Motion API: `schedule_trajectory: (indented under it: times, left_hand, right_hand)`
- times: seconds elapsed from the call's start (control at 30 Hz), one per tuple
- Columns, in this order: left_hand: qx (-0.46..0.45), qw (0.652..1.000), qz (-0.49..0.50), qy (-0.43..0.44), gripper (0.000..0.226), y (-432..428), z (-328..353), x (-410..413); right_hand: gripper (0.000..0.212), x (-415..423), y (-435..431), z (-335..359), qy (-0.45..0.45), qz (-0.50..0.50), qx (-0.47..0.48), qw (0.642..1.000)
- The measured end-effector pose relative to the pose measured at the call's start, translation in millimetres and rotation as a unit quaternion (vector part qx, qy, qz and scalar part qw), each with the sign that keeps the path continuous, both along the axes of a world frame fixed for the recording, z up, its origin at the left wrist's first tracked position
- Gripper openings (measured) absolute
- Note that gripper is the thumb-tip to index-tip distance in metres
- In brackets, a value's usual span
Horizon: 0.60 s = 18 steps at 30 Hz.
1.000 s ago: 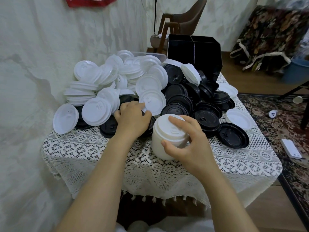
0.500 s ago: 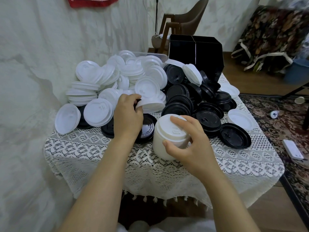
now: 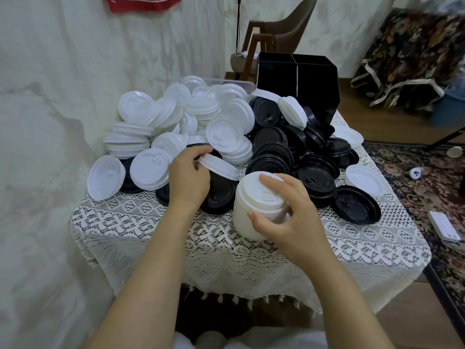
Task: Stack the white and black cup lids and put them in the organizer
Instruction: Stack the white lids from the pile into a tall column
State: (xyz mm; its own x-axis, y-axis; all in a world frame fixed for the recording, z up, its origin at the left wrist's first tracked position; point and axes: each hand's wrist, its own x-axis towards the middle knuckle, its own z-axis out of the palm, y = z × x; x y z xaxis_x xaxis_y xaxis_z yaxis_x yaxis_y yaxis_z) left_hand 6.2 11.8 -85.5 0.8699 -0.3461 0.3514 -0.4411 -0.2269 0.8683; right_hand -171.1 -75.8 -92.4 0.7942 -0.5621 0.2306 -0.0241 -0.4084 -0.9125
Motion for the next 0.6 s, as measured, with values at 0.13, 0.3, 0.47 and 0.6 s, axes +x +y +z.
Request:
schedule_trajectory:
  times: [0.13, 0.3, 0.47, 0.6]
  left_hand:
    - [-0.094, 0.973, -0.030, 0.208, 0.041, 3, 4, 0]
    - [-0.223, 0.932, -0.046, 0.280, 0.022, 7, 15, -2]
    - [-0.333, 0.877, -0.068, 0.339, 0.031, 8, 18, 0]
    - [-0.413, 0.823, -0.100, 0.378, 0.030, 14, 22, -3]
  right_hand:
    - [0.052, 0, 0, 0, -0.001, 0.002, -0.002, 1.000]
    - [0.052, 0, 0, 0, -0.003, 0.003, -0.005, 1.000]
    - [0.054, 0, -1, 0, 0.004, 0.005, -0.020, 1.000]
    - [0.055, -1, -1, 1, 0.006, 0.008, -0.033, 0.999]
